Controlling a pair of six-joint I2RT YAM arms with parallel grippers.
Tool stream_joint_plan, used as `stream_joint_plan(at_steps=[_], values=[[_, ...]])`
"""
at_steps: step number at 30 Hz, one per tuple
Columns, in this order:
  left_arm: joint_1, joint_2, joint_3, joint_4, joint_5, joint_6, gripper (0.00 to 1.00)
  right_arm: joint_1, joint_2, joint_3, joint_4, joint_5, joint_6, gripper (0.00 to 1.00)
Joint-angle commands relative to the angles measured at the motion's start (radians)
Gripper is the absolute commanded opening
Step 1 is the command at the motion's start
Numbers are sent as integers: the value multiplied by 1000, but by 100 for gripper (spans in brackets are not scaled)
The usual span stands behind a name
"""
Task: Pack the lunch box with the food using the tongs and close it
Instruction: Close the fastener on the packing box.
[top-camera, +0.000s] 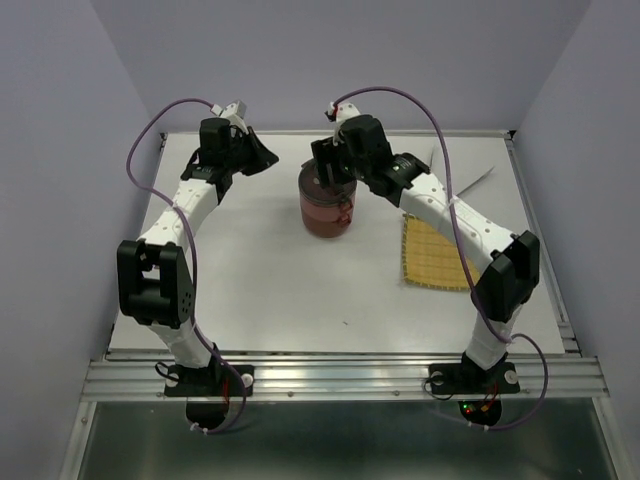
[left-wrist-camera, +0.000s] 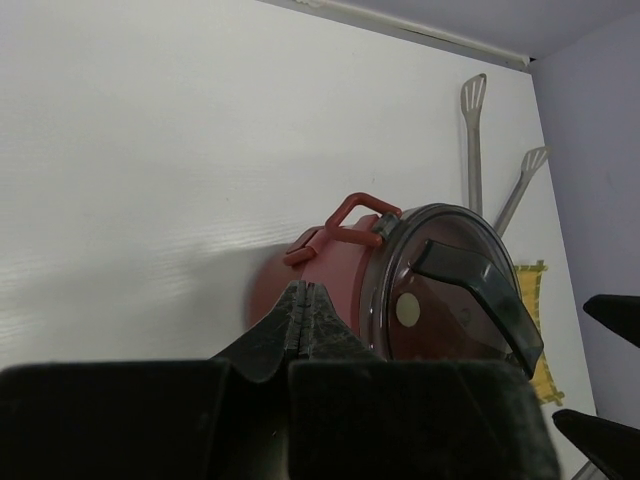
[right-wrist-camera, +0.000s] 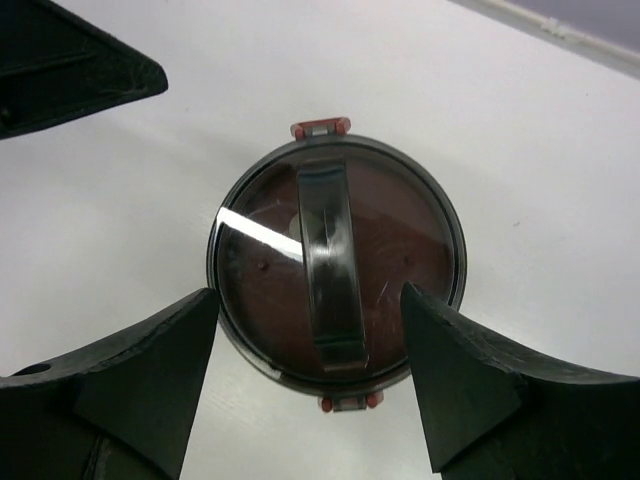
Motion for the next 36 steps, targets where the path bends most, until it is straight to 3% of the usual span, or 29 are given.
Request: stream_joint_plan(at_steps=[1,9,18,23,30,36], values=[[15,-33,10,36,8,20,0,-2,93,108,-104,34,-122,81],[22,-7,42,19,32,34,0,-2,120,84,-127,203,-164,76],[22,-24,2,50,64,25,0,-108,58,1,-117,208,-224,77],[22,-17,-11,70,90,10,0,-231,-15,-92,-14,112,-281,77],[19,18,-4,111,133,-22,0,-242,-41,-108,8,-199,-239,76],[-27,50,19,118,139,-41,0,-242,-97,-111,11,-204,-156,77]])
